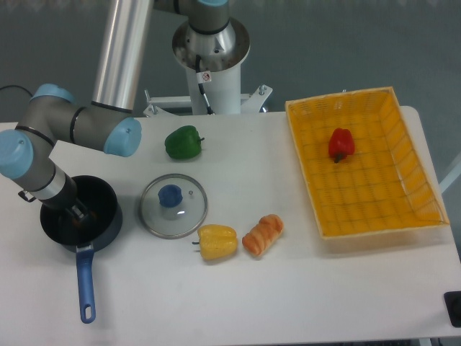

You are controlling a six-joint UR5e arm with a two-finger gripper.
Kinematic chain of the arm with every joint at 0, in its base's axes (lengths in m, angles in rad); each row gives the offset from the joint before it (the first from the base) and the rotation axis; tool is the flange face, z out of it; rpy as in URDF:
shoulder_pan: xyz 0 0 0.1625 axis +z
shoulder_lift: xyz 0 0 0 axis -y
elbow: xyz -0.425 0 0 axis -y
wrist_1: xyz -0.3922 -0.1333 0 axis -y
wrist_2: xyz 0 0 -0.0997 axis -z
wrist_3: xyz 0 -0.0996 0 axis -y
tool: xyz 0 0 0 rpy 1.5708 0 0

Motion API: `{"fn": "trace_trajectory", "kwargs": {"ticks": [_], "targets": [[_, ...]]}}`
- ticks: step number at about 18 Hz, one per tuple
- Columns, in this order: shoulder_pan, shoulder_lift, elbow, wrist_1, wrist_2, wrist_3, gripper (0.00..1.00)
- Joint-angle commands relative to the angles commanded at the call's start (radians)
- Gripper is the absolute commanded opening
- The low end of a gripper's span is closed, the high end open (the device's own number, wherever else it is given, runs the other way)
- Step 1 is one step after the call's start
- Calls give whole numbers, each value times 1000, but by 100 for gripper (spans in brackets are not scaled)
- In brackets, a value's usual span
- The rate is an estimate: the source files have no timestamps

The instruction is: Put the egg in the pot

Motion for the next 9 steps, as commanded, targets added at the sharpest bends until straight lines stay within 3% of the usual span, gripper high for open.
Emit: {"fn": "trace_trajectory", "kwargs": {"ticks": [9], "targets": [[35, 101, 2, -5, 3, 2, 83]]}}
